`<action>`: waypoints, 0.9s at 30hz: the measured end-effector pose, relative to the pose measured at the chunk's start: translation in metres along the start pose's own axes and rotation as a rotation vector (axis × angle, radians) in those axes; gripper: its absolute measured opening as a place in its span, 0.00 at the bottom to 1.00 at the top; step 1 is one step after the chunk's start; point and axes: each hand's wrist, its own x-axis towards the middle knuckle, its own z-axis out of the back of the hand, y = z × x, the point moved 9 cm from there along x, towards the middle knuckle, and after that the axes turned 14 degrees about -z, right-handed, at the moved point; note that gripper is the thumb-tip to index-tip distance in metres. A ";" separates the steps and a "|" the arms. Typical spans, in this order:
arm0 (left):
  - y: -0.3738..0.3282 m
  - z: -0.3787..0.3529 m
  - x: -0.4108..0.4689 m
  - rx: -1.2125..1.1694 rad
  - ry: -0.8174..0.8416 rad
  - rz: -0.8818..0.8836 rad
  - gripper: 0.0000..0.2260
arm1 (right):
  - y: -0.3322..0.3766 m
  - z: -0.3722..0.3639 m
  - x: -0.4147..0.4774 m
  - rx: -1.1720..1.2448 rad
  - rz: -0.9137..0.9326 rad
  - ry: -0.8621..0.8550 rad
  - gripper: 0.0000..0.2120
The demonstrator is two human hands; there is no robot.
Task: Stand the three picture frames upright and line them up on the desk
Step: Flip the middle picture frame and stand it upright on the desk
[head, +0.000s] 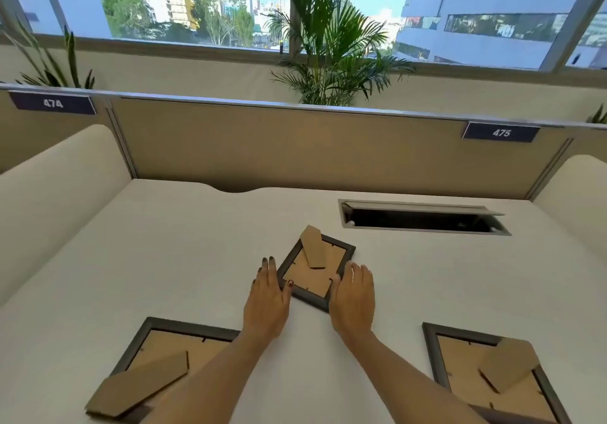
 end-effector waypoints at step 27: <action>0.007 0.017 -0.026 -0.876 -0.318 0.495 0.14 | -0.041 0.022 -0.006 0.678 -0.655 0.241 0.24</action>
